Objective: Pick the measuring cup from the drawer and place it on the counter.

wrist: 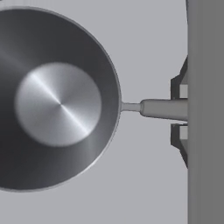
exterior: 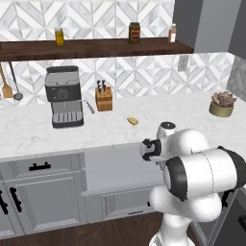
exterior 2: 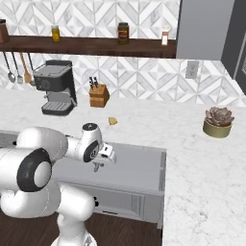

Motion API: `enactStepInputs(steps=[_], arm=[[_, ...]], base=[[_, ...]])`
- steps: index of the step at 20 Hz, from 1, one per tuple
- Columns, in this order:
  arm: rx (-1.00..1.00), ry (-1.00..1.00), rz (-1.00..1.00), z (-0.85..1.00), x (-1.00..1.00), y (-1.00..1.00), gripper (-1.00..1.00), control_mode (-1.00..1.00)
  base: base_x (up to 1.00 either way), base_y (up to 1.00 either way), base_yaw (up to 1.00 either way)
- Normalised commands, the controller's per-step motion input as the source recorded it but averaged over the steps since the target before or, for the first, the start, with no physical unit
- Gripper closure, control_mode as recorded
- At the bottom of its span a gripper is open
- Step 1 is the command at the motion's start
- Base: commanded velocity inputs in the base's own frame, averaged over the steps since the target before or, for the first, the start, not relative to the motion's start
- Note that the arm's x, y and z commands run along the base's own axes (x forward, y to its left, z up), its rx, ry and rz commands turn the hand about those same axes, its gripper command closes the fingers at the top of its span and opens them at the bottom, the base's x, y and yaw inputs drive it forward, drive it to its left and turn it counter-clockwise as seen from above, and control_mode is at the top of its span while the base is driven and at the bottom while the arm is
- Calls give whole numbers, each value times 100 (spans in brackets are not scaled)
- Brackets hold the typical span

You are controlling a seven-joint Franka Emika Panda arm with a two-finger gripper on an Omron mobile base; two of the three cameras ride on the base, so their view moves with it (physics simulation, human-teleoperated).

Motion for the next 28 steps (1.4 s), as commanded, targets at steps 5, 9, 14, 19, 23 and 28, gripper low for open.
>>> enactStepInputs(steps=[5, 9, 14, 19, 23, 28], arm=[[3, 1, 0, 99, 21, -21, 100, -100], [8, -2, 0, 68, 94, -12, 100, -100], [2, -3, 0, 28, 100, 0, 100, -100], [0, 0, 0, 2, 95, 0, 100, -100], [-4, 2, 0, -26, 64, 6, 100, -100], [0, 3, 3, -37, 61, -5, 100, -100]], base=[[0, 0, 0], [0, 0, 0], [0, 0, 0], [0, 0, 0], [0, 0, 0], [0, 0, 0]])
